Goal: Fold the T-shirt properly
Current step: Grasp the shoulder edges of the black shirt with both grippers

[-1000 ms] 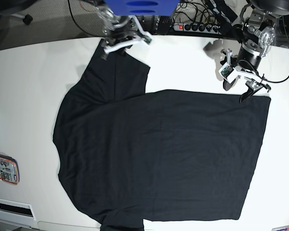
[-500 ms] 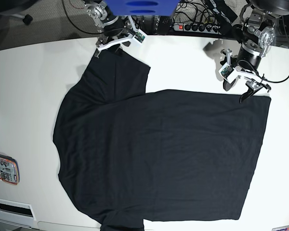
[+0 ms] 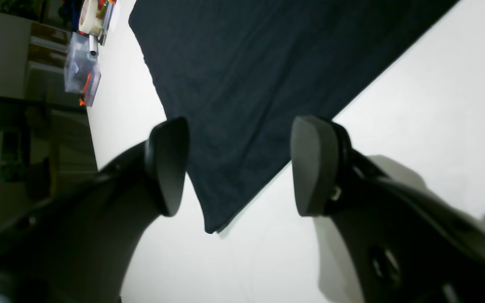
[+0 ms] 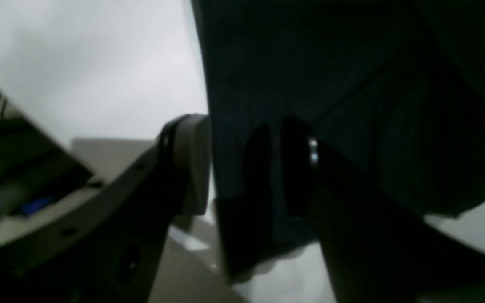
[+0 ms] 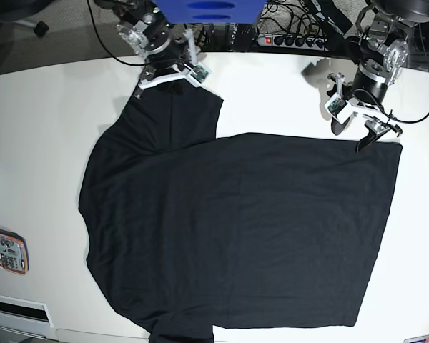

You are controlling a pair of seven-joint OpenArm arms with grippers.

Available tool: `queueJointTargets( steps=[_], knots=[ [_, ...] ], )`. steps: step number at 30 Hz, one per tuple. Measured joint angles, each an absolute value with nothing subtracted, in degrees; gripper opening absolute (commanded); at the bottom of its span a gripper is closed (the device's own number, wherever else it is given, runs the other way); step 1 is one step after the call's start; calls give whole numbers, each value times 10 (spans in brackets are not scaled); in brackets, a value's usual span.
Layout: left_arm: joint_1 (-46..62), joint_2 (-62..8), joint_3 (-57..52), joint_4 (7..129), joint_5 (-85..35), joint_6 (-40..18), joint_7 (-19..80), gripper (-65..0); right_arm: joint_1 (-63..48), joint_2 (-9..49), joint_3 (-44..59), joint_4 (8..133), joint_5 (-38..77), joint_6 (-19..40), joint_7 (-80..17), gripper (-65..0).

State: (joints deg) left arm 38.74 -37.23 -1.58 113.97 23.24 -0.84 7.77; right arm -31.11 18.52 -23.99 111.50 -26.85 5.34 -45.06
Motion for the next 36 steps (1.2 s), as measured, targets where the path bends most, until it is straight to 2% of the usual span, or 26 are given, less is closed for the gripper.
queueJointTargets(
  steps=[11,17,21,29,32,36],
  knots=[
    [387,-371,-15,1129,232,-9,77,-281,-309,219,-241,1108,-263,53,-426,-392],
    [387,-371,-15,1128,232,-10,78,-281,-255,217,-239,1100,-272,60,-455,-392],
    [387,-371,-15,1128,232,-9,78,-281,-258,220,-237,1101,-274,109,-447,-392],
    [387,-370,-15,1117,232,-9,76,-281,-258,216,-234,1086,-272,107,-431,-400],
    [388,-370,-15,1112,232,-9,78,-281,-257,213,-217,1072,-263,108,-407,-471],
    [387,-370,-15,1112,232,-9,78,-281,-256,211,-215,1060,-259,109,-401,-650]
  ],
)
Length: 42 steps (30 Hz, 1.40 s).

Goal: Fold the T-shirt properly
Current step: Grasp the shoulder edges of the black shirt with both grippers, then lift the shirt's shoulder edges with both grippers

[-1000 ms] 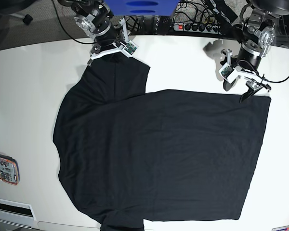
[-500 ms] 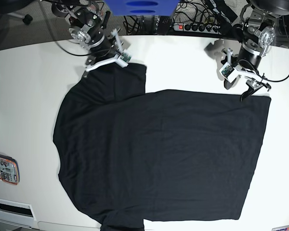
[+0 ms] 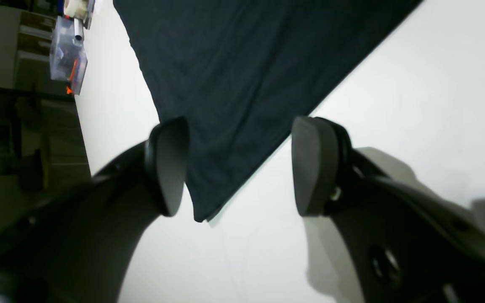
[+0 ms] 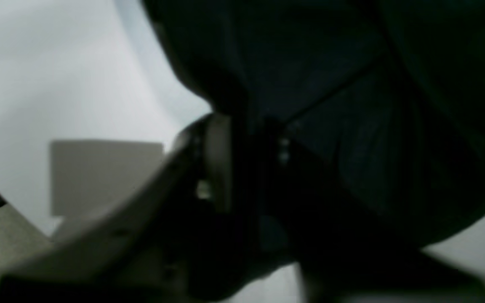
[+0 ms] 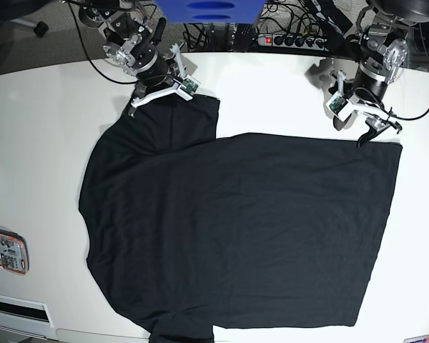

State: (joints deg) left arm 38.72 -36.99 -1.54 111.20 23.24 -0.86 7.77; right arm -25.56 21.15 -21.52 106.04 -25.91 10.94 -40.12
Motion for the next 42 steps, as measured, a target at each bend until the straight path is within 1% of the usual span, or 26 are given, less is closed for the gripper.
queueJointTargets(
  steps=[7,17,22,28,31,33,36,38,40,42],
  knots=[
    [387,-370,-15,1112,232,-9,78,-281,-256,211,-197,1062,-260,112,-406,-650],
    [387,-369,-44,1088,232,-10,81,-281,-255,211,-109,1062,-257,200,-405,-650],
    [386,-368,-46,1088,232,-10,78,-282,-255,211,-102,1064,-258,202,-411,-650],
    [368,-370,-46,1060,233,-13,79,-282,-259,211,-102,1089,-266,210,-473,-650],
    [350,-372,-46,1038,233,-9,78,-282,-258,211,-105,1090,-270,211,-479,-650],
    [352,-392,-45,1031,233,-12,67,-282,-258,207,-105,1090,-270,210,-482,-650],
    [357,-415,-45,1012,233,-14,82,-282,-258,202,-105,1090,-274,210,-488,-650],
    [357,-418,-46,1011,236,-58,118,-282,-258,201,-105,1090,-274,210,-488,-650],
    [356,-428,-44,1025,228,-115,164,-282,-258,202,-105,1090,-274,210,-486,-650],
    [357,-444,-43,1048,229,-146,211,-282,-258,201,-105,1090,-274,210,-486,-650]
  ],
)
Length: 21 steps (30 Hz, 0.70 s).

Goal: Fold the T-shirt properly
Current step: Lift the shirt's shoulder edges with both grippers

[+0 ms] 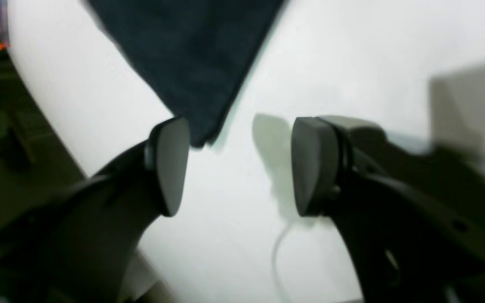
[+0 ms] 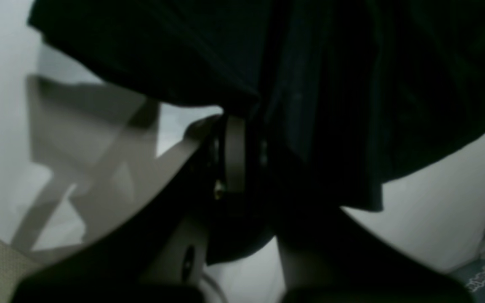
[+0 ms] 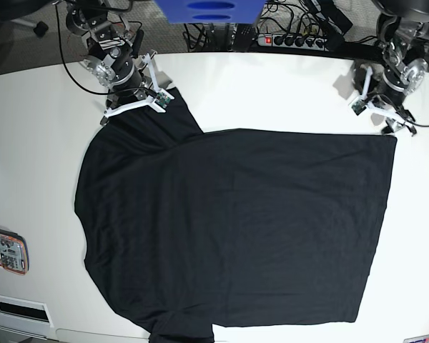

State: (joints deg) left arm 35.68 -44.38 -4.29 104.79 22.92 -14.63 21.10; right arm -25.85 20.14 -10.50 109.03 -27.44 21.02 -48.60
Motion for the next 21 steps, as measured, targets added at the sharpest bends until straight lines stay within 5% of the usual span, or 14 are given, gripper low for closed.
queueJointTargets(
  steps=[9,21],
  knots=[
    [339,-526,-21,1069,238,-220,263,-282,-259,187,-128,1093,-283,204,-495,-650],
    [176,-534,180,936,245,-201,257,-282,-259,161,-136,1094,-275,209,-488,-650]
  ],
)
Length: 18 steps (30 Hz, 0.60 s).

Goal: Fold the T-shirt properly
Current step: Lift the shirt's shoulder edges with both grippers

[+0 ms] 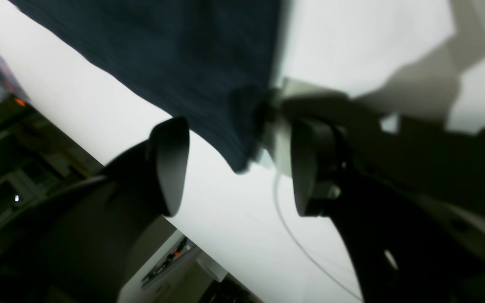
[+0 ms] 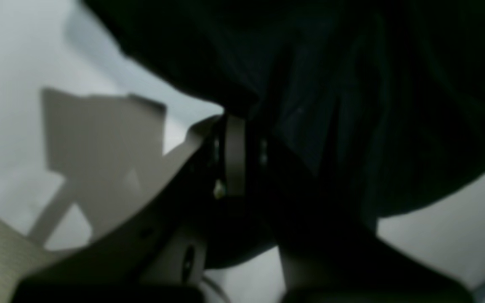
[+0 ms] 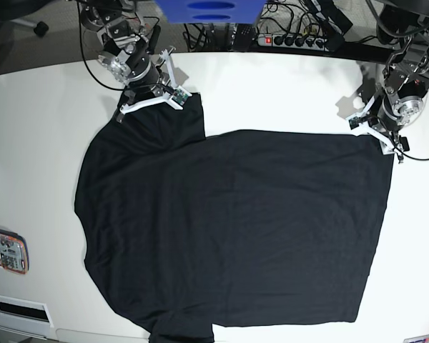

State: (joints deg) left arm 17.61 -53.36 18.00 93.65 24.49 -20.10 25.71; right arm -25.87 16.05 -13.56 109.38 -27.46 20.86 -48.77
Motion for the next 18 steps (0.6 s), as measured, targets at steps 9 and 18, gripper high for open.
queueJointTargets(
  steps=[9,18],
  knots=[
    [83,-536,271,898,258,-195,273,-282,-259,160,-136,1095,-275,210,-488,-650],
    [35,-512,313,846,261,-184,262,-465,-260,151,-135,1096,-274,211,-493,-650]
  ],
)
